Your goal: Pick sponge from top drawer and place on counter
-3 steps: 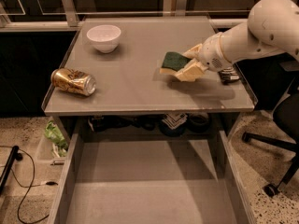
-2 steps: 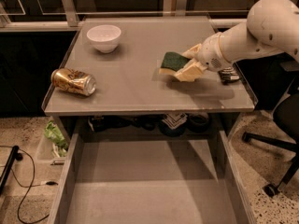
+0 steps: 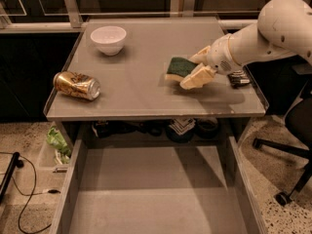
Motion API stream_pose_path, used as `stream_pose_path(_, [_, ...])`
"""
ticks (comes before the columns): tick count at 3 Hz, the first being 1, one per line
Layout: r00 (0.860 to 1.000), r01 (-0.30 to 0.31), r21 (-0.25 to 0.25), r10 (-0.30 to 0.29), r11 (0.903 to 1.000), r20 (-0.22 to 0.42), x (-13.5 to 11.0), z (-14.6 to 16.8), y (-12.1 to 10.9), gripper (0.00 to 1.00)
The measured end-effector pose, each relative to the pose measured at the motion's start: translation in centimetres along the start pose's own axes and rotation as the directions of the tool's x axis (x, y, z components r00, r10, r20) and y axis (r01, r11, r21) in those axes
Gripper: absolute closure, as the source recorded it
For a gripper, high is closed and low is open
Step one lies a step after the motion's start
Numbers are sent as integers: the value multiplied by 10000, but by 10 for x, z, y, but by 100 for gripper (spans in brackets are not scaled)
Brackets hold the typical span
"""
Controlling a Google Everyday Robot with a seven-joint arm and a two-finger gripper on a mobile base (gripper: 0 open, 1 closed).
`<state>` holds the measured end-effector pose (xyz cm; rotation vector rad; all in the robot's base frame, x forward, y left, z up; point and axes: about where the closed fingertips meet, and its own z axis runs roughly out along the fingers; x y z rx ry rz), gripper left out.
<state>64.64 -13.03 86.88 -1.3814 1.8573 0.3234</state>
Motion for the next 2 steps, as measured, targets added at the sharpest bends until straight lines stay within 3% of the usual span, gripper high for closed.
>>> stream_pose_path(1, [10000, 0, -1, 0, 10000, 0, 0, 0, 0, 0])
stream_pose_path(2, [10000, 0, -1, 0, 10000, 0, 0, 0, 0, 0])
